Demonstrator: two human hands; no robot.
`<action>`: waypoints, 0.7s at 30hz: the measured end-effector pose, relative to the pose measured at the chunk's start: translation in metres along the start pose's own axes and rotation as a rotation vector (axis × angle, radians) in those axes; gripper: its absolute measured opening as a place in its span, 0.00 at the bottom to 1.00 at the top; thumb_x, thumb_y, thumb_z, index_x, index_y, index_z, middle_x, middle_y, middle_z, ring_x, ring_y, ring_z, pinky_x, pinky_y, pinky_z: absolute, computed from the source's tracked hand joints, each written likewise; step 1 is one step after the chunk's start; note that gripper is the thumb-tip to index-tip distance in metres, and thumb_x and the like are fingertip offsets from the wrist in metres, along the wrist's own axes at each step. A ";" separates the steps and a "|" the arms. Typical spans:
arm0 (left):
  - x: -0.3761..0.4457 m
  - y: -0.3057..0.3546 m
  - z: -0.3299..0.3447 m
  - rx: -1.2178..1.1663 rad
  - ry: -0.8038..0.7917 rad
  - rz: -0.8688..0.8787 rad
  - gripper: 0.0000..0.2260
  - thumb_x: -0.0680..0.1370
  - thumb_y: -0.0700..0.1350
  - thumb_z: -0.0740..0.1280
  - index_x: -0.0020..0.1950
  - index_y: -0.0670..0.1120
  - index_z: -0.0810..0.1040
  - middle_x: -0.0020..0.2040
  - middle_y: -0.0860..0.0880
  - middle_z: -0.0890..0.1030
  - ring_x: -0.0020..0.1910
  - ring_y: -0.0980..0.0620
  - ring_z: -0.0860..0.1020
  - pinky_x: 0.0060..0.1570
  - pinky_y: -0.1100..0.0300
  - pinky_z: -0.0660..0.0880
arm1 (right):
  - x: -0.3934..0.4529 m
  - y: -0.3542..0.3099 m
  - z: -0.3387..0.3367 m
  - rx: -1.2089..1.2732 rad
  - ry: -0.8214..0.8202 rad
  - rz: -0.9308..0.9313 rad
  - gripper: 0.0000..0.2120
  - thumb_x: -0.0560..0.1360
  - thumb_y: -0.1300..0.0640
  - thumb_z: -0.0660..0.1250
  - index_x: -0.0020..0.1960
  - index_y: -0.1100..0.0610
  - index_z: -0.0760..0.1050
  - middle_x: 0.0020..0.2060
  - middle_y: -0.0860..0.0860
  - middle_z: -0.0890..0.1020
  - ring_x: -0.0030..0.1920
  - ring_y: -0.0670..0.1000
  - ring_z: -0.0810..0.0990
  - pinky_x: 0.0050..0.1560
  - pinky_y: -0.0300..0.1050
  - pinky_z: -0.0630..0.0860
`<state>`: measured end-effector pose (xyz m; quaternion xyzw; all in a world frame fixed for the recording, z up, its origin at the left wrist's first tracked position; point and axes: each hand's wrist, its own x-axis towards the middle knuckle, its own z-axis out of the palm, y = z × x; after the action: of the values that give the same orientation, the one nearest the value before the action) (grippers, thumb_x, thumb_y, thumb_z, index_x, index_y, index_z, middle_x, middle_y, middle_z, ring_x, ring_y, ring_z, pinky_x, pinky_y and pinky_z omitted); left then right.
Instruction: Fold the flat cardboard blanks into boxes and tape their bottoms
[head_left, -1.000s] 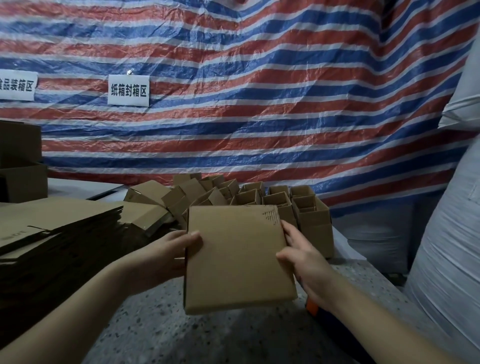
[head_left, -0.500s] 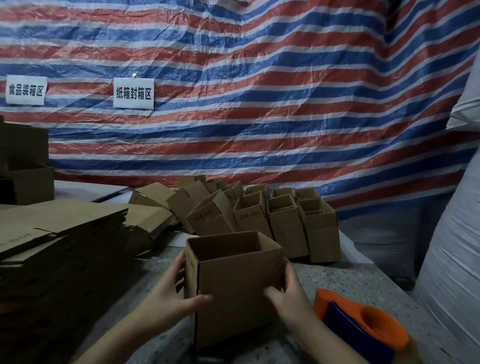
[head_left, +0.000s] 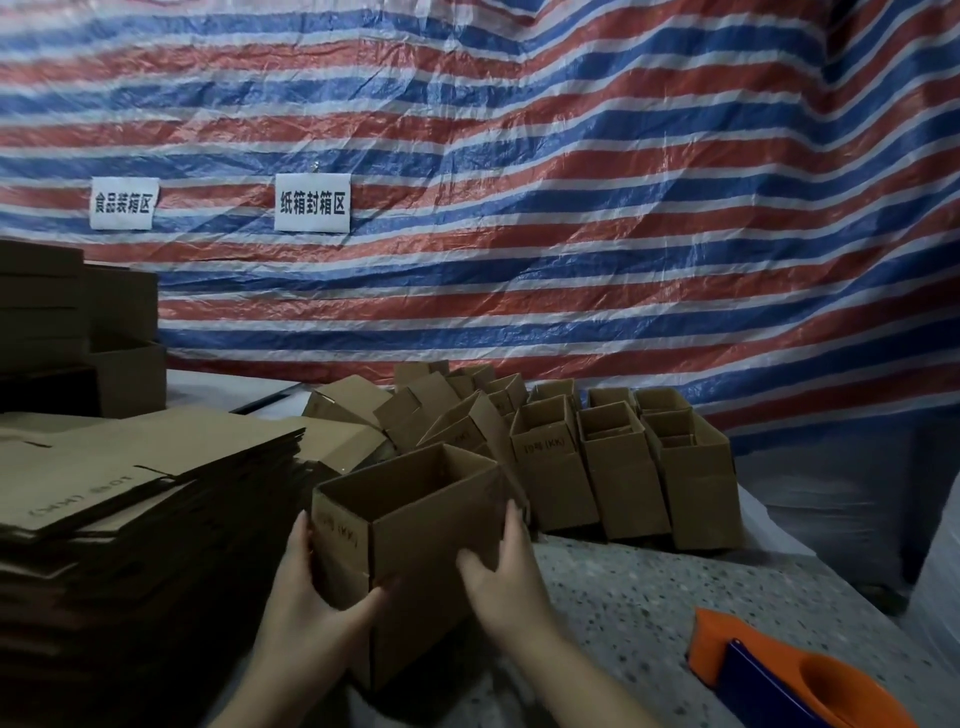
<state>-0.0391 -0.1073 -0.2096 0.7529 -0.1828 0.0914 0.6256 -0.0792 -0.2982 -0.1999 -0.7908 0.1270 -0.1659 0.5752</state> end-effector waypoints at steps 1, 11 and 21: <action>0.002 -0.003 -0.001 0.027 0.045 -0.016 0.57 0.63 0.48 0.82 0.81 0.52 0.48 0.79 0.49 0.59 0.76 0.49 0.60 0.74 0.45 0.60 | 0.001 -0.001 0.011 -0.023 -0.012 0.001 0.42 0.80 0.49 0.66 0.81 0.42 0.39 0.82 0.44 0.48 0.80 0.54 0.53 0.76 0.56 0.60; 0.027 -0.014 0.025 0.187 0.354 -0.105 0.56 0.65 0.51 0.81 0.81 0.50 0.46 0.78 0.45 0.58 0.76 0.45 0.59 0.73 0.43 0.62 | 0.015 -0.007 0.082 0.030 -0.144 -0.077 0.35 0.79 0.40 0.60 0.82 0.44 0.50 0.79 0.46 0.60 0.76 0.50 0.63 0.76 0.54 0.64; 0.065 -0.030 0.050 0.202 0.405 -0.137 0.50 0.72 0.50 0.76 0.81 0.51 0.42 0.79 0.44 0.55 0.76 0.41 0.58 0.72 0.42 0.63 | 0.064 -0.011 0.088 0.007 -0.158 -0.100 0.36 0.80 0.45 0.65 0.82 0.45 0.50 0.77 0.45 0.62 0.62 0.42 0.71 0.64 0.38 0.69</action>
<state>0.0281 -0.1619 -0.2229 0.7885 0.0082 0.2158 0.5758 0.0157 -0.2436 -0.2066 -0.8047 0.0410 -0.1321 0.5774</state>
